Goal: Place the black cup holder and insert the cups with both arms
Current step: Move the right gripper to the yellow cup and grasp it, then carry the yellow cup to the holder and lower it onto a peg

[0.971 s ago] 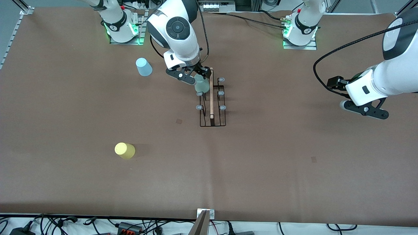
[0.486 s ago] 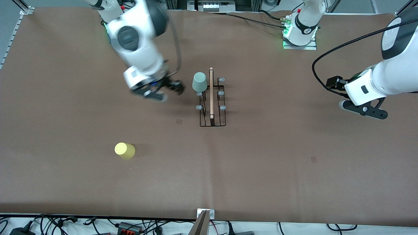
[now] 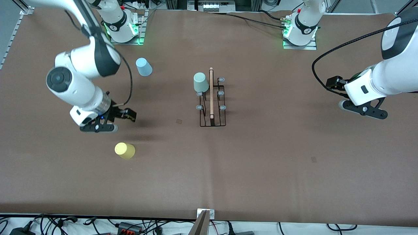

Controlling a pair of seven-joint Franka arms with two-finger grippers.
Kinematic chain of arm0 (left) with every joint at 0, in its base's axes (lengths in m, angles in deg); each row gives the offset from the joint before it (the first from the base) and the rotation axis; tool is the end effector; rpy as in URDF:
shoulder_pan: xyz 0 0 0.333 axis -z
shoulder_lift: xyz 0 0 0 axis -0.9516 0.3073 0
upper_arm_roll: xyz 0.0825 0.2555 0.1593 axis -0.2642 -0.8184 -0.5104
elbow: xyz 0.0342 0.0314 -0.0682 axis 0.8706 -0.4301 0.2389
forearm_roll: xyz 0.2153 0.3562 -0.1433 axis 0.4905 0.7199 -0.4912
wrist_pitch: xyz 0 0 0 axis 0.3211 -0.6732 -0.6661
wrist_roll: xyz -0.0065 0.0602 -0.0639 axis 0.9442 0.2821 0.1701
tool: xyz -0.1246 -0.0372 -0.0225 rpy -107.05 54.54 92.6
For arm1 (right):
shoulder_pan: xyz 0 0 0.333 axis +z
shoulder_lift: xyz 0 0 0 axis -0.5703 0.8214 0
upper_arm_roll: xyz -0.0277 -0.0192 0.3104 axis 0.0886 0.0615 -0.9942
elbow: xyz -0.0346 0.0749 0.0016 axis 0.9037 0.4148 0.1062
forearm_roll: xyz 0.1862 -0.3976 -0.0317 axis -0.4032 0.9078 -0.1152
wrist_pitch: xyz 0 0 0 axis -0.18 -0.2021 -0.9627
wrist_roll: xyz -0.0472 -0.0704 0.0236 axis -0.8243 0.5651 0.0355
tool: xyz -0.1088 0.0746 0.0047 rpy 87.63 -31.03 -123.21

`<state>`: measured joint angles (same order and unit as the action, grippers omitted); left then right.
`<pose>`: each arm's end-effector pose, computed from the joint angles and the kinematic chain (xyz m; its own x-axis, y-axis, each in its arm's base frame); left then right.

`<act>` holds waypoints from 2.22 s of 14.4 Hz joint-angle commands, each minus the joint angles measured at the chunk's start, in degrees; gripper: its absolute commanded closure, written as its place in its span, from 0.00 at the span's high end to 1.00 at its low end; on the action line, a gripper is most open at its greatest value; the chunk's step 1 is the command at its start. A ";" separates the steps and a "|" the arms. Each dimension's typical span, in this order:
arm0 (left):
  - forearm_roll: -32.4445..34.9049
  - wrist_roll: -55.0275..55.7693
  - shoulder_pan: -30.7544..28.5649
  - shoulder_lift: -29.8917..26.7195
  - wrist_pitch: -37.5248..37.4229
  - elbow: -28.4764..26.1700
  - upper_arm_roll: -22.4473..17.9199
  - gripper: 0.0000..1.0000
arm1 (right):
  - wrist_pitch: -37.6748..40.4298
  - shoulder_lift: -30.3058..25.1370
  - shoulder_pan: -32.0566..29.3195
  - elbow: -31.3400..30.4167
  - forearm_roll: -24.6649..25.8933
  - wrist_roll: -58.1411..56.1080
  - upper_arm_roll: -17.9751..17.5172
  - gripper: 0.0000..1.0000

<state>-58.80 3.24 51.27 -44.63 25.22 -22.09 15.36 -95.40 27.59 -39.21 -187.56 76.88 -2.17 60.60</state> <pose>0.6305 -0.0688 0.4956 0.9188 -0.2653 -0.2923 -0.2663 -0.9632 0.0372 0.6602 0.1600 0.2847 0.9959 0.0788 0.0440 0.0801 -0.9964 -0.0283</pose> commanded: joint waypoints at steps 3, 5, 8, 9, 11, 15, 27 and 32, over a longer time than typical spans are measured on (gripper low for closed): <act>-1.02 0.29 -0.08 -0.54 0.04 0.24 0.15 0.93 | -1.51 11.11 -1.54 8.86 11.96 -3.20 -0.26 1.00; -1.02 0.55 -0.08 -0.54 0.04 0.24 0.15 0.93 | -3.51 14.10 -1.63 11.59 12.05 -6.00 0.52 1.00; -0.84 2.66 0.01 -0.62 0.04 0.24 0.41 0.94 | -9.84 17.00 -2.07 12.04 11.26 -6.37 0.97 1.00; -0.84 2.67 0.01 -0.62 0.04 0.24 0.50 0.94 | -11.25 17.62 -2.07 12.04 11.00 -6.28 0.97 1.00; -0.93 2.67 0.01 -0.62 0.04 0.24 0.59 0.94 | -12.31 18.42 -2.42 12.13 6.10 -6.89 0.88 1.00; -1.02 2.67 0.01 -0.62 0.04 0.33 0.59 0.98 | -12.40 19.03 -2.07 12.13 4.93 -7.16 0.97 1.00; -1.02 2.05 -0.17 -0.62 -0.31 0.24 0.59 1.00 | -4.79 13.17 0.81 12.92 4.67 -6.37 0.88 0.09; -1.02 2.58 -0.08 -0.62 -0.58 0.24 0.59 1.00 | 4.54 5.77 10.21 14.76 4.49 14.68 0.79 0.08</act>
<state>-58.80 5.52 51.46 -44.63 25.24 -22.06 15.74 -93.72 35.57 -33.12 -173.22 81.94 4.82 60.94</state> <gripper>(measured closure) 0.000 0.344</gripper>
